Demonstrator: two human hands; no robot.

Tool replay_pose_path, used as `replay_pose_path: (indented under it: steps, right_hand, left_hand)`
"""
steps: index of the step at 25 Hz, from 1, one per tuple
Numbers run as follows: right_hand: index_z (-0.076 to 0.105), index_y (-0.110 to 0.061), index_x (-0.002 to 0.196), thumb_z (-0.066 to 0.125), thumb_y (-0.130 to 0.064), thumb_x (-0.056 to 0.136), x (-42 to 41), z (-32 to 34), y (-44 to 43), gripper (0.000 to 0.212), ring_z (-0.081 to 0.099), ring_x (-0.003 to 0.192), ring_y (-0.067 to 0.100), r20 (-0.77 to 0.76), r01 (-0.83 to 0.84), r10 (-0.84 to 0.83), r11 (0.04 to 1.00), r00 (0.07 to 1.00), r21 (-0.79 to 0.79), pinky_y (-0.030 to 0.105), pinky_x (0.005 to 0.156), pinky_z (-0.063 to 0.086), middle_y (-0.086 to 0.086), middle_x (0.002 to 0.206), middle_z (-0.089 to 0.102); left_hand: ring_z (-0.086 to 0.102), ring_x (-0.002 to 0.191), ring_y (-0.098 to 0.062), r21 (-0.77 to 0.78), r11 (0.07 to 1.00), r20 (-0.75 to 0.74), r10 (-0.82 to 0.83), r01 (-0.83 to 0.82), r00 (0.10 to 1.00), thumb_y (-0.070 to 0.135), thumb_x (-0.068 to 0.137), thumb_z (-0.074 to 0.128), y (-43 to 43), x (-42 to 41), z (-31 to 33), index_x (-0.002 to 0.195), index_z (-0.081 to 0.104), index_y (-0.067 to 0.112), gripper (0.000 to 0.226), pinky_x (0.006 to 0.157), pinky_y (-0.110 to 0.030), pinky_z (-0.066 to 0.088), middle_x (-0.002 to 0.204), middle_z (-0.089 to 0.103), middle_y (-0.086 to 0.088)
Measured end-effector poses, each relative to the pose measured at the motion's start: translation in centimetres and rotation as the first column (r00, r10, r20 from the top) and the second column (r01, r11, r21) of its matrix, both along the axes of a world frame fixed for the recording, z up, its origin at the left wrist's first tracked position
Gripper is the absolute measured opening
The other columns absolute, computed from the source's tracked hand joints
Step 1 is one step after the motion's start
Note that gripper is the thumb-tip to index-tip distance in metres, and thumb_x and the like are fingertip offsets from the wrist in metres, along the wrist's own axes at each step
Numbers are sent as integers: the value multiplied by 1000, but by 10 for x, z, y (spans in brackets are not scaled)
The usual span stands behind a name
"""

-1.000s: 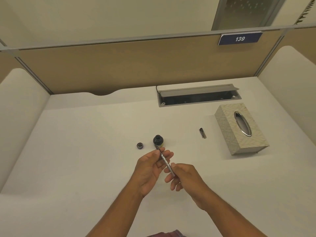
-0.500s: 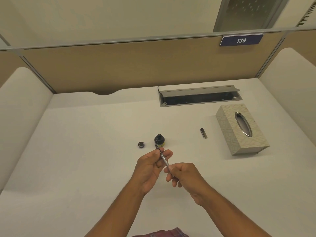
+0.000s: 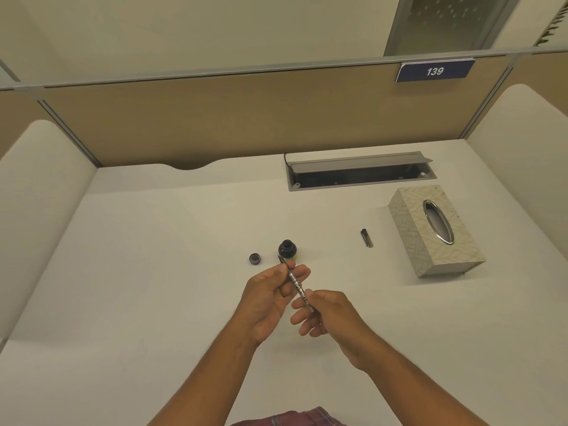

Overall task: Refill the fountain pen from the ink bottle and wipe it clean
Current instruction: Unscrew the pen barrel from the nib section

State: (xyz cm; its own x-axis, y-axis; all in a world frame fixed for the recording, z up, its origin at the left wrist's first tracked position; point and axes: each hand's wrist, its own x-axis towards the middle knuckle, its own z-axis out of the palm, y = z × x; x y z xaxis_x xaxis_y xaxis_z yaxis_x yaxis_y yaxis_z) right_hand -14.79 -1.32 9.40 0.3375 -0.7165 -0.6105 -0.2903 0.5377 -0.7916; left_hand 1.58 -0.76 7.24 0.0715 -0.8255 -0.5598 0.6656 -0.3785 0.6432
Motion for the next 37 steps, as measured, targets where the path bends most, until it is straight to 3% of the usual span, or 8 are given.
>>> replay_pose_path:
  steps: [5, 10, 14, 17, 24, 28, 31, 37]
  right_hand:
    - [75, -11, 103, 53, -31, 105, -1, -3, 0, 30, 70, 72, 21, 60, 25, -27, 999, 998, 40, 34, 72, 52, 9, 92, 82]
    - [73, -15, 93, 74, -33, 94, -3, -2, 1, 18, 70, 68, 19, -26, 65, -67, 996, 997, -63, 33, 67, 52, 4, 87, 80]
    - [74, -15, 105, 54, -43, 105, -1, 1, -1, 35, 73, 71, 21, -7, 48, -48, 998, 999, 31, 31, 67, 57, 6, 94, 82]
    - [74, -14, 110, 43, -34, 110, 0, 0, 0, 37, 73, 74, 23, 39, 29, -32, 997, 999, 77, 34, 71, 56, 8, 95, 83]
    - [73, -13, 98, 73, -29, 95, -2, -3, 1, 16, 70, 69, 18, -1, 73, -73, 997, 997, -30, 34, 68, 53, 4, 86, 80]
    - [74, -16, 104, 57, -41, 104, 0, -3, -1, 30, 71, 70, 20, -11, 55, -54, 998, 998, 9, 31, 66, 54, 5, 92, 81]
    - [75, -15, 108, 45, -35, 108, 0, -2, -3, 36, 72, 72, 20, -1, 24, -24, 999, 1000, 45, 32, 69, 54, 6, 94, 82]
    - [74, -16, 95, 68, -28, 97, -1, -2, -1, 14, 70, 70, 18, 2, 12, -12, 1000, 1000, -13, 32, 68, 52, 1, 85, 79]
  left_hand:
    - [74, 123, -33, 4, 1000, 8, -20, 20, 1000, 12, 112, 48, 1, 1, -2, 126, 67, -3, 28, 101, -42, 56, 124, 78, -24]
    - [75, 122, -32, 3, 1000, 10, -21, 21, 1000, 11, 112, 47, 2, -1, -2, 127, 66, -4, 28, 102, -42, 55, 124, 78, -25]
    - [75, 121, -32, -5, 1000, 19, -23, 23, 1000, 12, 112, 48, 1, 0, -2, 125, 67, -4, 28, 101, -44, 56, 123, 78, -25]
    - [75, 121, -32, -7, 999, 31, -32, 32, 999, 13, 112, 47, 1, 0, -2, 126, 67, -3, 28, 97, -43, 58, 123, 78, -24]
    - [75, 121, -32, -4, 1000, 12, -14, 14, 1000, 11, 112, 48, 1, 1, -5, 128, 66, -5, 29, 104, -42, 54, 123, 78, -24]
    - [74, 123, -33, -6, 1000, 9, -17, 17, 1000, 11, 112, 48, 1, 1, -6, 125, 67, -4, 28, 107, -45, 53, 124, 78, -25]
    - [75, 122, -33, -7, 1000, 28, -29, 29, 999, 11, 112, 48, 0, 1, -5, 124, 67, -3, 27, 104, -48, 51, 123, 78, -24]
    - [75, 121, -32, 5, 1000, 27, -20, 20, 999, 12, 112, 47, 1, 1, -6, 127, 66, -4, 29, 108, -44, 52, 123, 78, -24]
